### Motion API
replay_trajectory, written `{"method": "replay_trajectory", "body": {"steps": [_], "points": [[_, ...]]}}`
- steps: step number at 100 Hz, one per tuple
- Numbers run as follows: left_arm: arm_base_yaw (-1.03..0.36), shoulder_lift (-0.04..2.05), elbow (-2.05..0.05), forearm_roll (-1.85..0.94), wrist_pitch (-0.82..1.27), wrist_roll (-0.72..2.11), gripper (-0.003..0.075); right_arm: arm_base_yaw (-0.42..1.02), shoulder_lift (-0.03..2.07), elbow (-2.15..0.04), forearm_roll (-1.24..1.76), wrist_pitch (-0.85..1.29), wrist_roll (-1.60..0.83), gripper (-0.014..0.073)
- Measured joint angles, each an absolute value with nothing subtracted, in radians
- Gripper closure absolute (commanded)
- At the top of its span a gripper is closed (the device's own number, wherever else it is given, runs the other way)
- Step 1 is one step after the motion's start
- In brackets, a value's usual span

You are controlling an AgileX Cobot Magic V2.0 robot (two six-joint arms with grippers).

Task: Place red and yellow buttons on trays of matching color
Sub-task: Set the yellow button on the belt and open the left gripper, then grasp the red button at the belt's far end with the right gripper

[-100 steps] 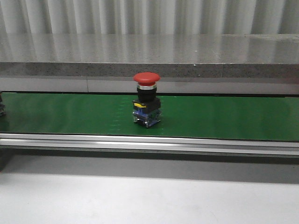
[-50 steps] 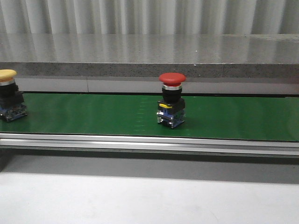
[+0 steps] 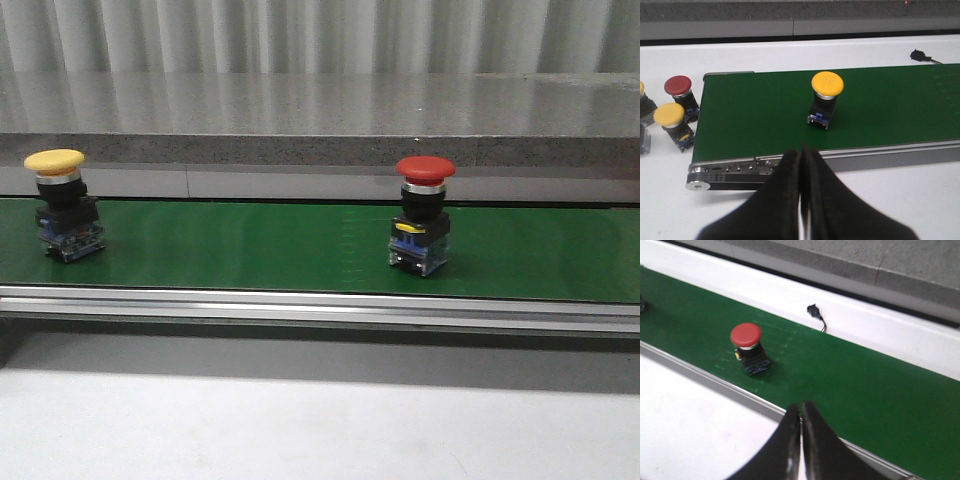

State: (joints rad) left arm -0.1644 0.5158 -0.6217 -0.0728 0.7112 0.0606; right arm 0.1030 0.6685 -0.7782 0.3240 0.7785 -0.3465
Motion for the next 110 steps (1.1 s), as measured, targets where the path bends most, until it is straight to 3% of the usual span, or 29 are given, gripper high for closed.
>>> {"method": "replay_trajectory", "body": {"steps": [11,18,47,89,99,110], "points": [[-0.164,0.483,-0.616,-0.073,0.711,0.061,0.0741,0.125,0.805,-0.862,0.341,0.833,-0.345,0.0047],[-0.164,0.478,-0.614,-0.073,0.711,0.061,0.0741,0.139,0.886,-0.907,0.364,0.856,-0.344,-0.0027],[-0.164,0.478,-0.614,-0.073,0.711,0.061,0.0741,0.146,1.190,-1.029,0.395,0.949,-0.305,-0.0019],[-0.164,0.478,-0.614,-0.073,0.711,0.061,0.0741,0.156,1.447,-1.056,0.400,0.863,-0.309,-0.0010],[-0.164,0.478,-0.614,-0.073,0.711,0.061,0.0741,0.156,1.480,-1.056,0.400,0.823,-0.329,0.0088],[-0.164,0.478,-0.614,-0.073,0.711,0.061,0.0741,0.156,1.507,-1.057,0.400,0.796,-0.343,0.0300]]}}
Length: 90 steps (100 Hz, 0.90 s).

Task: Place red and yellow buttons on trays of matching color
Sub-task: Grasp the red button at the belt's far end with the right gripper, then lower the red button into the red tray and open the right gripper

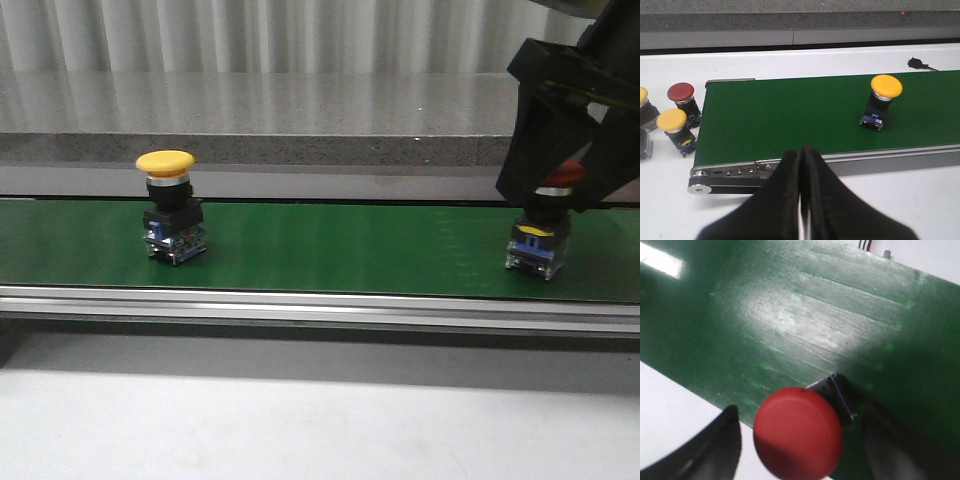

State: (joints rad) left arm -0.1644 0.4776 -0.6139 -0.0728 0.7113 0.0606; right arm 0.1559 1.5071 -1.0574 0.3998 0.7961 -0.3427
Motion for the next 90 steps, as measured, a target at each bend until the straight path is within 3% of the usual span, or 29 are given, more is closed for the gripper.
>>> {"method": "replay_trajectory", "body": {"steps": [8,18,42,90], "points": [[-0.164,0.478,-0.614,-0.073,0.711,0.061,0.0741,0.156,1.514,-1.059,0.398,0.779,-0.345,0.0435],[-0.164,0.478,-0.614,-0.073,0.711,0.061,0.0741,0.156,1.514,-1.059,0.393,0.773,-0.347,0.0501],[-0.164,0.478,-0.614,-0.073,0.711,0.061,0.0741,0.108,1.474,-1.067,0.369,0.739,-0.338,0.0502],[-0.164,0.478,-0.614,-0.073,0.711,0.061,0.0741,-0.316,1.459,-1.211,0.119,0.674,-0.017,0.0502]]}}
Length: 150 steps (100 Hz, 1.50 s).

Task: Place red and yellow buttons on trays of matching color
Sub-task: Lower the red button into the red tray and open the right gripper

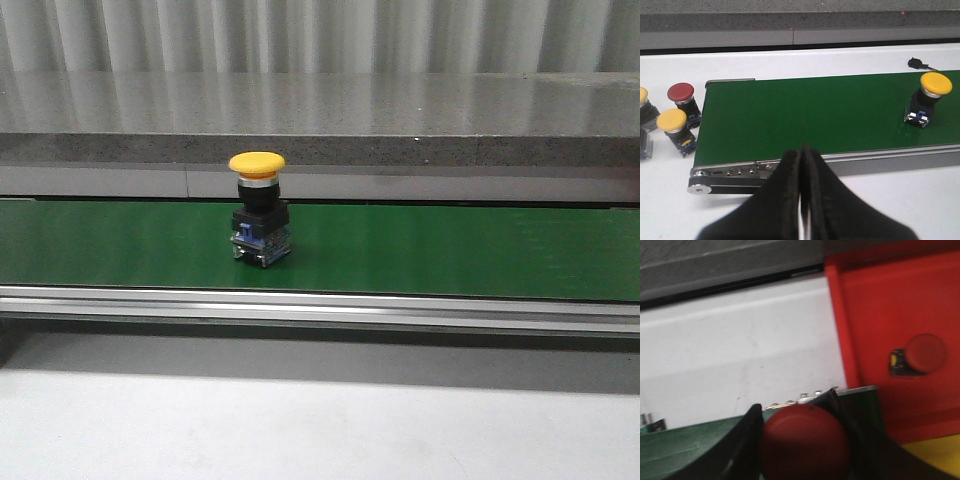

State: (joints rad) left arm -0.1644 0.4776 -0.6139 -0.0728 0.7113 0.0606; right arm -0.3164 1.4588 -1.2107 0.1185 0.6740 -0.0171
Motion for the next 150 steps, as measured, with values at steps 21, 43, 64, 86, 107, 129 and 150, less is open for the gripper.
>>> {"method": "replay_trajectory", "body": {"steps": [21,43,64,86,107,129,150], "points": [[-0.164,0.478,-0.614,-0.073,0.711,0.061,0.0741,-0.464,1.485,-1.211,0.109,0.672,0.016,0.0502],[-0.164,0.478,-0.614,-0.073,0.711,0.061,0.0741,-0.517,1.573,-1.211,0.109,0.664,0.020,0.0502],[-0.164,0.478,-0.614,-0.073,0.711,0.061,0.0741,-0.517,1.680,-1.211,0.109,0.611,0.020,0.0502],[-0.164,0.478,-0.614,-0.073,0.711,0.061,0.0741,-0.517,1.774,-1.214,0.109,0.539,0.020,0.0502],[-0.164,0.478,-0.614,-0.073,0.711,0.061,0.0741,-0.517,1.837,-1.214,0.122,0.496,0.022,0.0488],[-0.164,0.478,-0.614,-0.073,0.711,0.061,0.0741,-0.519,1.850,-1.219,0.156,0.479,0.022,0.0021],[-0.164,0.478,-0.614,-0.073,0.711,0.061,0.0741,-0.526,1.834,-1.212,0.146,0.479,0.020,-0.0062]]}}
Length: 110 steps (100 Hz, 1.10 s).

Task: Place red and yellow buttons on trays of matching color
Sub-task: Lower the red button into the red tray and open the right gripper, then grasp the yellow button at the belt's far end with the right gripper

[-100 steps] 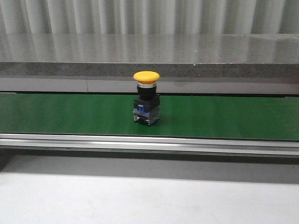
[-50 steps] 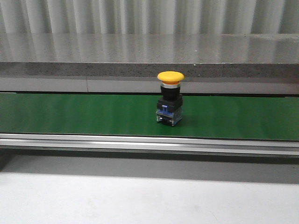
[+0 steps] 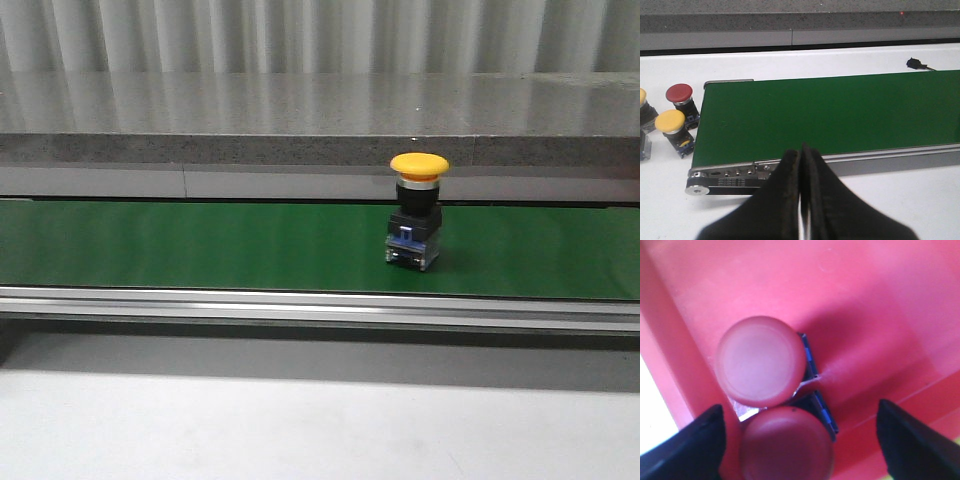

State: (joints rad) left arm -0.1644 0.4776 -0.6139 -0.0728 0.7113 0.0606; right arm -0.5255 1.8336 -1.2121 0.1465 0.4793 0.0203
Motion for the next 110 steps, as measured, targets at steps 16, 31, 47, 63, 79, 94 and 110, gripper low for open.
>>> {"method": "replay_trajectory", "body": {"steps": [16,31,47,63,79,94,110], "points": [[-0.164,0.478,-0.614,-0.073,0.711,0.061,0.0741,-0.523,1.735,-1.171,0.158,0.480,0.020,-0.0062],[-0.164,0.478,-0.614,-0.073,0.711,0.061,0.0741,-0.517,1.614,-1.125,0.160,0.498,0.023,-0.0062],[-0.164,0.478,-0.614,-0.073,0.711,0.061,0.0741,-0.511,1.482,-1.097,0.160,0.577,0.023,-0.0062],[-0.164,0.478,-0.614,-0.073,0.711,0.061,0.0741,-0.461,1.369,-1.092,0.160,0.678,0.023,-0.0062],[-0.164,0.478,-0.614,-0.073,0.711,0.061,0.0741,-0.368,1.299,-1.092,0.160,0.792,0.018,-0.0062],[-0.164,0.478,-0.614,-0.073,0.711,0.061,0.0741,-0.257,1.286,-1.090,0.160,0.883,0.013,-0.0062],[-0.164,0.478,-0.614,-0.073,0.711,0.061,0.0741,-0.147,1.286,-1.088,0.160,0.952,0.011,-0.0062]]}}
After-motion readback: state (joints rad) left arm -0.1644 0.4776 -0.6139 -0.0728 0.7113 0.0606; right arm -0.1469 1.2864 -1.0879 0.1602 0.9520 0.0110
